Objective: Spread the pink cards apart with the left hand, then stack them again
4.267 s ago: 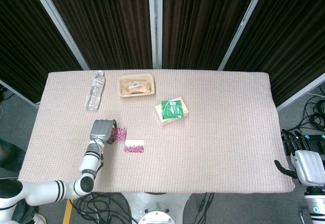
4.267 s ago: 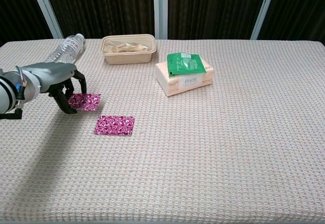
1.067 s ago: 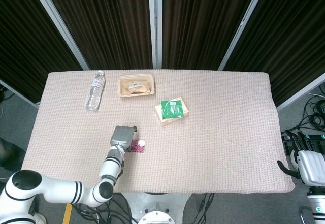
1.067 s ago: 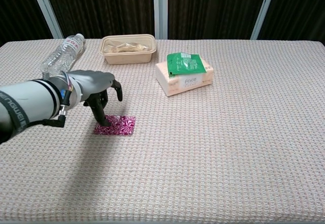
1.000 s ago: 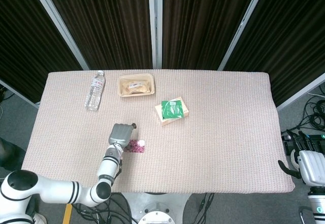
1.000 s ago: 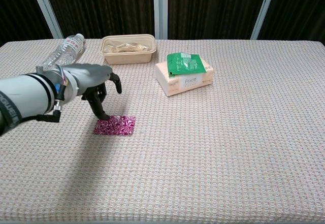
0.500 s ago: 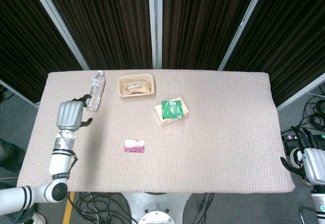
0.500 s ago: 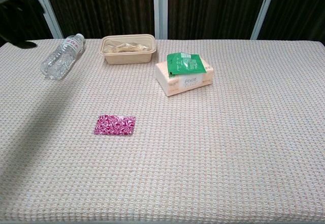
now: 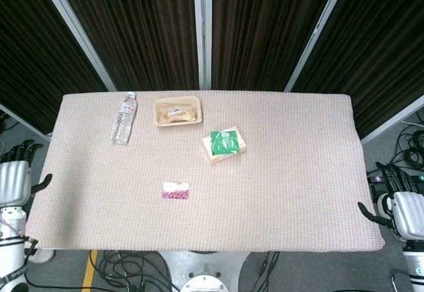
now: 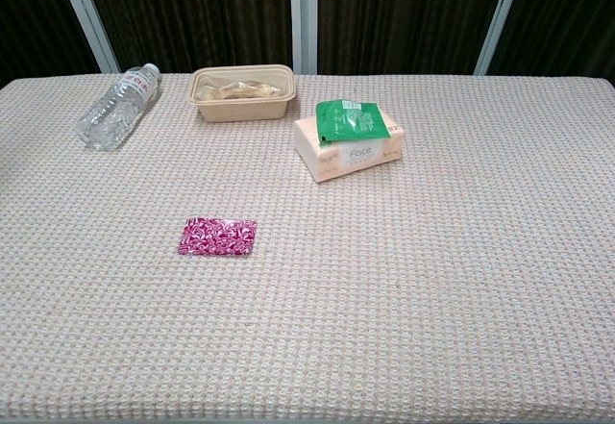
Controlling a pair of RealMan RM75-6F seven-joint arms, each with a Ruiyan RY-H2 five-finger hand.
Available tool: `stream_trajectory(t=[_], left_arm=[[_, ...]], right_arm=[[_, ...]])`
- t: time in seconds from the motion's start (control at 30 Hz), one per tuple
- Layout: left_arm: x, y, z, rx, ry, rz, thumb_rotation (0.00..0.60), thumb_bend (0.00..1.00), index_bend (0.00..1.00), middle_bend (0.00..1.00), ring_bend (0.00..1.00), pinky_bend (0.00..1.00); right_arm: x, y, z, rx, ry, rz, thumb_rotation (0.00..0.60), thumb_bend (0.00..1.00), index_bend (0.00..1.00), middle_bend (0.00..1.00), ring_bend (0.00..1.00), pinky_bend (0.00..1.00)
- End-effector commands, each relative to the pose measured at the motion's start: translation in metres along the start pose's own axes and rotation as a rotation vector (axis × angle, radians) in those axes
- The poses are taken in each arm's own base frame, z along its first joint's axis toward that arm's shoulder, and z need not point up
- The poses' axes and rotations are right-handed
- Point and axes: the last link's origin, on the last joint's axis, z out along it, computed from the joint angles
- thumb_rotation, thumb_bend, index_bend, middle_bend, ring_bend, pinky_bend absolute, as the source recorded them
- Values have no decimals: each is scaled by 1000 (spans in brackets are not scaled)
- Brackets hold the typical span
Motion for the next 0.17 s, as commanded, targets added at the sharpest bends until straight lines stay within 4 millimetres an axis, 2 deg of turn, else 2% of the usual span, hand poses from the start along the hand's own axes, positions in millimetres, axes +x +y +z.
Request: stream_trajectory(t=[0.03, 0.17], left_arm=[[6, -5, -26, -24, -13, -1, 600, 240, 311, 297, 243, 317], [9, -1, -46, -39, -34, -7, 600, 238, 310, 297, 243, 313]], right_arm=[[0, 0, -4, -7, 1, 0, 435, 161, 26, 103, 0, 73], [2, 1, -7, -14, 8, 2, 409, 161, 26, 103, 0, 72]])
